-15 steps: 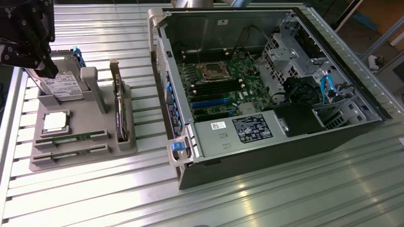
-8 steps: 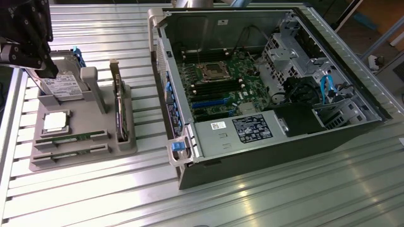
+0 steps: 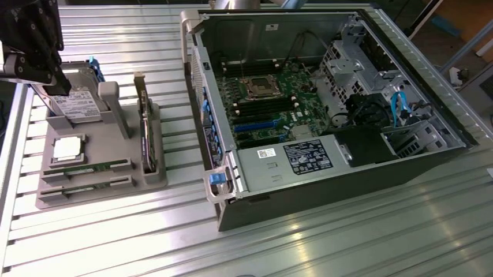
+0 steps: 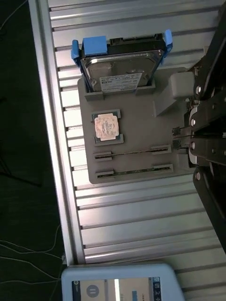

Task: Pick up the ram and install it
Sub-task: 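Pick up the ram and move it above insertion slot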

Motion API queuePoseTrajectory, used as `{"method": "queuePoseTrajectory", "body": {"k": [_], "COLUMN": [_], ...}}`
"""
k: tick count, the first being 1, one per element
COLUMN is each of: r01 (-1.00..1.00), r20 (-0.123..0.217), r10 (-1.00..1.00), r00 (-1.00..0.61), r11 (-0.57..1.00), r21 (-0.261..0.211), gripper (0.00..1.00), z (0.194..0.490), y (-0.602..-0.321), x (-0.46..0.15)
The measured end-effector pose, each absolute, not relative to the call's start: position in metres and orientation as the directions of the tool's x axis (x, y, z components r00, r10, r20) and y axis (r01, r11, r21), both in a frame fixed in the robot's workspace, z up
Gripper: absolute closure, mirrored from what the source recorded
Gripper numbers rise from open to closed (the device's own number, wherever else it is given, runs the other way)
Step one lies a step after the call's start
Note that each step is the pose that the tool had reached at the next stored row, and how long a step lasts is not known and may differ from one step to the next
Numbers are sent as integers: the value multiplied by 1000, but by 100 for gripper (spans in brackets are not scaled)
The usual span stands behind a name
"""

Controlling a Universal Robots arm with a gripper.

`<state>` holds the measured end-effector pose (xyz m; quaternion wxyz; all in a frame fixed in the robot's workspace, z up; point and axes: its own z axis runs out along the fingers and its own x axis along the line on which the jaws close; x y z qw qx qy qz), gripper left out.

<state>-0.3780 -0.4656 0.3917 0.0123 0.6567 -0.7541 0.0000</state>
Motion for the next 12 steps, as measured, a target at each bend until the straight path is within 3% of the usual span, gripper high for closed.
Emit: {"method": "queuePoseTrajectory", "body": {"k": [12], "r01": [-992], "r20": [19], "r10": [-992], "r00": [-124], "r11": [124], "r21": [16], "gripper": [89], "z": [392], "y": [-467], "x": [-379]}}
